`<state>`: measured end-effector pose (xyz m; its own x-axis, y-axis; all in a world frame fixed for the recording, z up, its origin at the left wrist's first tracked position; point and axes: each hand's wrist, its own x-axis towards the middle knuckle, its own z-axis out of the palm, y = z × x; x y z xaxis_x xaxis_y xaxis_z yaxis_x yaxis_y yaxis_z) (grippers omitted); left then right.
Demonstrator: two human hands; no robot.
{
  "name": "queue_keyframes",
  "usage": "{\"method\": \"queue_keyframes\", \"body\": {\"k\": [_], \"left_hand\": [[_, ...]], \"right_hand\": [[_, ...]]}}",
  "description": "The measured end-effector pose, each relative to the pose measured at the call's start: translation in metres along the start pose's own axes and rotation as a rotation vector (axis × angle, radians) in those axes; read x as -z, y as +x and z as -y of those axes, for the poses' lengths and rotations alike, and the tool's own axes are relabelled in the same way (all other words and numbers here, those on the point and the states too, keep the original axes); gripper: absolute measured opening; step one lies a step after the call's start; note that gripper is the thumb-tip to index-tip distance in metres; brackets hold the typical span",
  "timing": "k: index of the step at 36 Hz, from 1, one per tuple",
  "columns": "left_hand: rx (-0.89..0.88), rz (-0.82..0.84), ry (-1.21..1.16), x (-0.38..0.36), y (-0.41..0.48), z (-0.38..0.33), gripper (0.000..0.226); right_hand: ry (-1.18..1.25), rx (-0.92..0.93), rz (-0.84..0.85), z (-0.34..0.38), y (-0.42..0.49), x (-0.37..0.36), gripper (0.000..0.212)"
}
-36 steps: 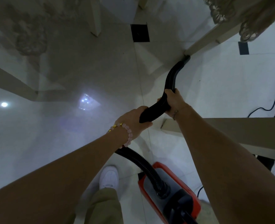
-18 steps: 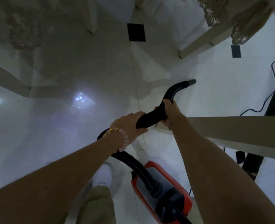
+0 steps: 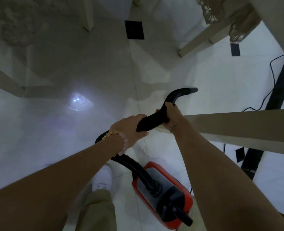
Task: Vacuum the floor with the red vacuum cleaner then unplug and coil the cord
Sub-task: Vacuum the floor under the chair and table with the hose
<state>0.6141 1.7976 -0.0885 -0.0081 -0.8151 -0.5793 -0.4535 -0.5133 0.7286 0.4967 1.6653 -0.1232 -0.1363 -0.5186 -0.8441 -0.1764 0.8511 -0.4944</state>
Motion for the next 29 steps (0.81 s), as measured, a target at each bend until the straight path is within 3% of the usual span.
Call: {"method": "queue_keyframes", "body": {"k": [11,17,20,29], "left_hand": [[0.151,0.052,-0.074,0.006,-0.045,0.009,0.048],[0.27,0.056,-0.192,0.0,-0.093,0.041,0.017],[0.312,0.051,-0.238,-0.001,-0.117,0.048,0.026],[0.434,-0.004,-0.463,0.001,-0.169,0.062,0.02]], "right_hand": [[-0.082,0.0,0.133,-0.018,-0.038,-0.03,0.04],[-0.152,-0.007,0.251,-0.045,-0.076,-0.063,0.039],[-0.221,-0.007,0.343,-0.06,-0.095,-0.079,0.044],[-0.509,0.129,0.585,-0.076,-0.149,-0.118,0.054]]}}
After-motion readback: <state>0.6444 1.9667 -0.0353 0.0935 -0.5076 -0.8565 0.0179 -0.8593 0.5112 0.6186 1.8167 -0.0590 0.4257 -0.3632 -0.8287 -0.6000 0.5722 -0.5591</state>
